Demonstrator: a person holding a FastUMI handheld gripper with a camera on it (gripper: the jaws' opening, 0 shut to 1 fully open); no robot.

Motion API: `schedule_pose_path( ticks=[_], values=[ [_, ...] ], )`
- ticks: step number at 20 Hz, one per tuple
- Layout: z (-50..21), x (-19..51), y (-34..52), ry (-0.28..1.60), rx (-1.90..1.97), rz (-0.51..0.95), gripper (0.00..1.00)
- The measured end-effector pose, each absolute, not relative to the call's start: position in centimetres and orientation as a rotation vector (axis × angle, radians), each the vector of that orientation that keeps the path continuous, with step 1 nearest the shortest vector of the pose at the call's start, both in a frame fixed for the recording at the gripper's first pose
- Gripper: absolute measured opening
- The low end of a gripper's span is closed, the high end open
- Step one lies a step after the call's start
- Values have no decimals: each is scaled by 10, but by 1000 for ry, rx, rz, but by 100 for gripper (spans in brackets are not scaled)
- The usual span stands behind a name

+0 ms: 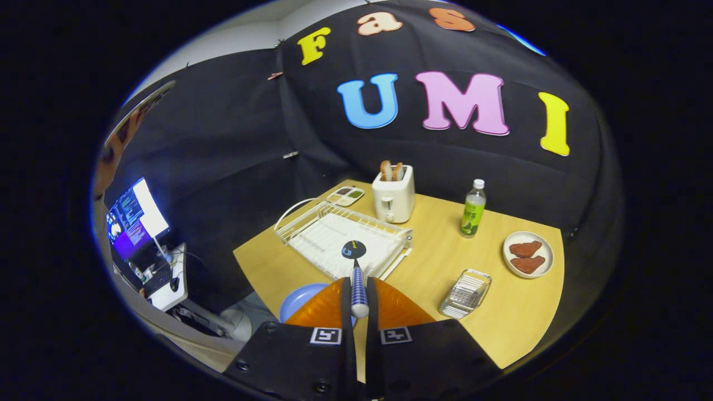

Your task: Take the plate from the dish rack, then take the spoon from the basket and place it into the plate.

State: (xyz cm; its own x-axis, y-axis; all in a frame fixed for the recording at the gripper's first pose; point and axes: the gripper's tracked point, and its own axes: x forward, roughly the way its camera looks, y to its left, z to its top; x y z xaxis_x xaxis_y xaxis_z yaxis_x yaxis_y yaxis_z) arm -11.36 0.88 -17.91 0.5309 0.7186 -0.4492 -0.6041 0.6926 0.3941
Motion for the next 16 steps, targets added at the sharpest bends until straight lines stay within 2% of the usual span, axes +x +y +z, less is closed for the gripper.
schedule_pose_path(
  ticks=[7, 16],
  values=[
    [-258, -161, 65, 775, 80, 898, 11],
    [-325, -173, 114, 849, 16, 912, 11]
  ],
)
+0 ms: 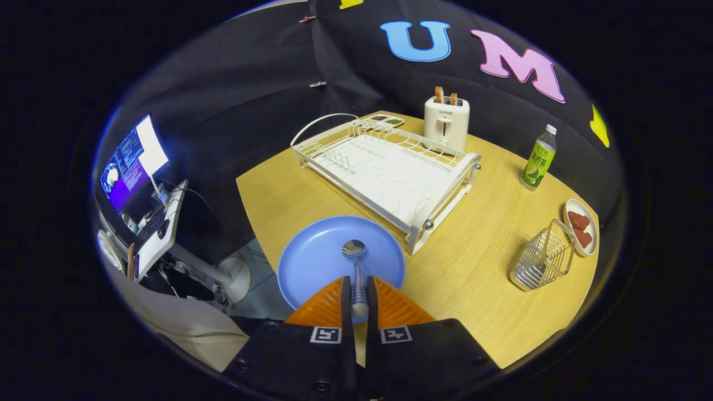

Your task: Take the plate from the dish rack, then take the spoon from the basket and place it into the plate.

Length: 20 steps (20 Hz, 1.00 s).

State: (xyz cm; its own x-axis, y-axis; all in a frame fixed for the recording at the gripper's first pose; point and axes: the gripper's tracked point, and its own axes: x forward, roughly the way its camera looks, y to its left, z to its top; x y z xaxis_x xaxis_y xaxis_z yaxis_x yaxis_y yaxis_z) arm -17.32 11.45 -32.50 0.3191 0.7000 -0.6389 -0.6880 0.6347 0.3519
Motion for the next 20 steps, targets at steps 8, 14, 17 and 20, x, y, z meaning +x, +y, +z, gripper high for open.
schedule_pose_path(
  ticks=[8, 14, 17, 20],
  values=[
    [-337, -175, 142, 845, 5, 968, 11],
    [-359, -185, 139, 870, -88, 992, 16],
    [-363, -182, 139, 872, -87, 975, 30],
    [-367, -180, 140, 887, -80, 967, 77]
  ],
)
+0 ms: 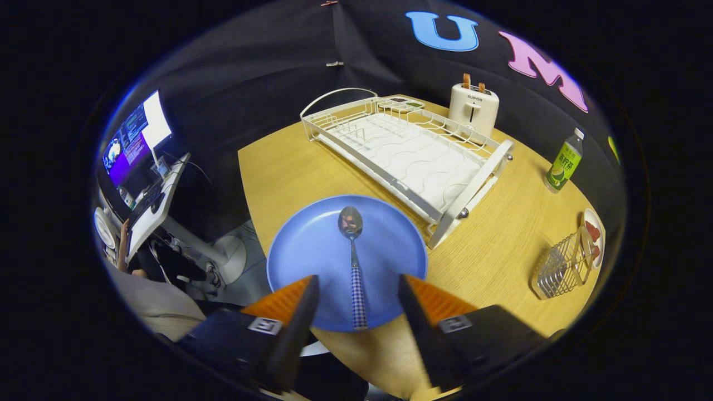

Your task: Take the plate from the dish rack, then take the spoon from the basket and place it into the plate.

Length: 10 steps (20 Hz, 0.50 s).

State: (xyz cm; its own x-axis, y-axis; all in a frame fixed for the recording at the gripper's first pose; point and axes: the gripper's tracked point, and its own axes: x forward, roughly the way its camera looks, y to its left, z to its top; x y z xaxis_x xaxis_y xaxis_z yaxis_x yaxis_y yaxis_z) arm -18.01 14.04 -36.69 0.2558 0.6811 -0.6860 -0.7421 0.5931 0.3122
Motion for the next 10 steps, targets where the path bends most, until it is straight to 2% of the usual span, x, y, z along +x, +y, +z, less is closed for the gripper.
schedule_pose_path(
  ticks=[1, 6, 10],
  values=[
    [-366, -180, 138, 882, -79, 964, 98],
    [-351, -173, 140, 857, -45, 958, 99],
    [-308, -146, 134, 767, 2, 929, 99]
  ],
)
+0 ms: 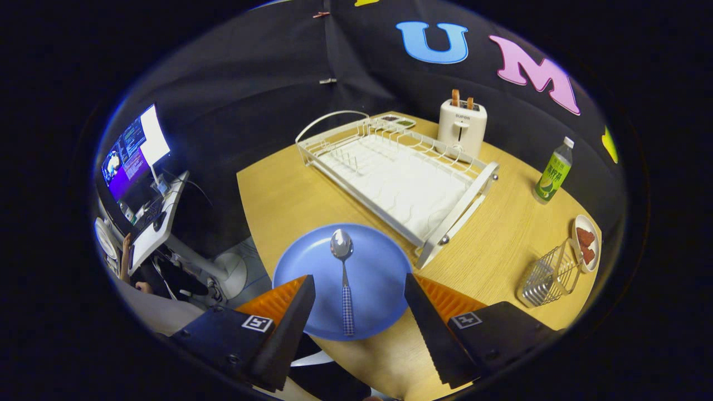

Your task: Take the plate from the dish rack, then take the spoon from the basket and place it into the plate.

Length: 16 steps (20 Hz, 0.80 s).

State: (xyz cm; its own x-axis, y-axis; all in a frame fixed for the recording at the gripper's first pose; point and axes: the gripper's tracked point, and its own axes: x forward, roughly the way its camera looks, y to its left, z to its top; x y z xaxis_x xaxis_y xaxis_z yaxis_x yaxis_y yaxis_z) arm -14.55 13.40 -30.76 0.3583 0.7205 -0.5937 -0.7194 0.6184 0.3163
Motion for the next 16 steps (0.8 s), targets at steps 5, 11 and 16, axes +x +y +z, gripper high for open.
schedule_pose_path(
  ticks=[5, 11, 16],
  values=[
    [-240, -97, 113, 599, 13, 863, 99],
    [-162, -58, 69, 442, 68, 744, 99],
    [-103, -29, 10, 297, 83, 570, 98]
  ],
)
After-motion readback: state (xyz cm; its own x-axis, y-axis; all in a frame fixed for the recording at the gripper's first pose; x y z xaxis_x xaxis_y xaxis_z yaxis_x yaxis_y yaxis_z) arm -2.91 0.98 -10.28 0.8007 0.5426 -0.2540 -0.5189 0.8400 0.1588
